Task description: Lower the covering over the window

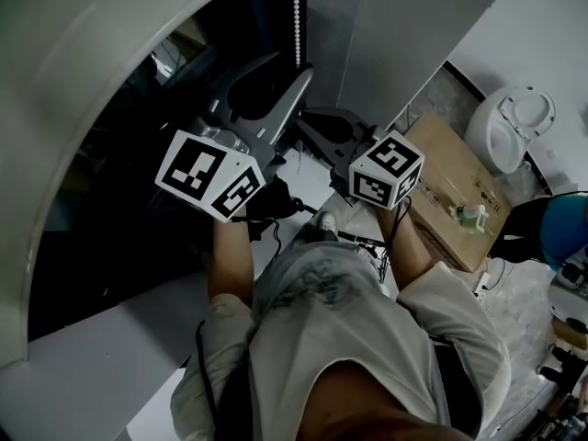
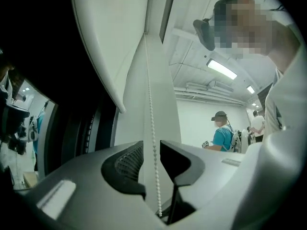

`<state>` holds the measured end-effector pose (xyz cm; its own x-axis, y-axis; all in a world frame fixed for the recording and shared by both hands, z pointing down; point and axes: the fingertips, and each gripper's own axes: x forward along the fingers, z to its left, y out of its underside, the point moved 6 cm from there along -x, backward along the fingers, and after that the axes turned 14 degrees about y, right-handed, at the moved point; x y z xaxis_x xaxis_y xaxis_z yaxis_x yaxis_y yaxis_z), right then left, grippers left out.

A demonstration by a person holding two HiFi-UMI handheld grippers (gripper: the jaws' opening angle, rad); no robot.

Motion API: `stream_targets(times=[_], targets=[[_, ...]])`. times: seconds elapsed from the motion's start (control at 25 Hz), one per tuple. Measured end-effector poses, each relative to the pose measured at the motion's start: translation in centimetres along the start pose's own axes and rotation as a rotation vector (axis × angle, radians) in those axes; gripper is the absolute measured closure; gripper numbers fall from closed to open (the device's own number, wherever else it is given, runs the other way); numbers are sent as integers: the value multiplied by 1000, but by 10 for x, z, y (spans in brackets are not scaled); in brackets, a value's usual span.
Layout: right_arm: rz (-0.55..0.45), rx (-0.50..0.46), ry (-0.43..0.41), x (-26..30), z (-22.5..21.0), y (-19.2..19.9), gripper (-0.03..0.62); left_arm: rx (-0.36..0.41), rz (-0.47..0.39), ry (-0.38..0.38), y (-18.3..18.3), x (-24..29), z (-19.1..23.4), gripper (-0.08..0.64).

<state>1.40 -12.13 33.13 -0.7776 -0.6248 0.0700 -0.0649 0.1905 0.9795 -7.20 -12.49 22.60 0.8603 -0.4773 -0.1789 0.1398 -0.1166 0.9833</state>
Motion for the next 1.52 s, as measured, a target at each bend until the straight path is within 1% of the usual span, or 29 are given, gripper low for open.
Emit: stream_targets(times=[0.16,0.24,0.44,0.56,0.84,1.0,1.36,1.52], targets=[[-2,2,-2,1,2,0,574,28,11,-24,-5,6,-1,537],[-3,2,0,1,2,0,574,26,7,-25,-4,6,-3,546],[49,0,13,2,1,15,574,-5,38,-26,12,3,-5,549],[89,14,25,3,-3,33,574,-33,56,-24,31,0,-7,549],[182,52,35,3,-11,78,574,-104,133,-54,76,-5,-14,551],[221,73,35,4,-10,98,574,-139,155,-71,96,-11,-16,551],[300,84,58,3,-10,133,574,-170,222,-104,132,-19,-17,551],[311,70,78,0,-11,139,574,-176,230,-109,138,-21,-18,551]])
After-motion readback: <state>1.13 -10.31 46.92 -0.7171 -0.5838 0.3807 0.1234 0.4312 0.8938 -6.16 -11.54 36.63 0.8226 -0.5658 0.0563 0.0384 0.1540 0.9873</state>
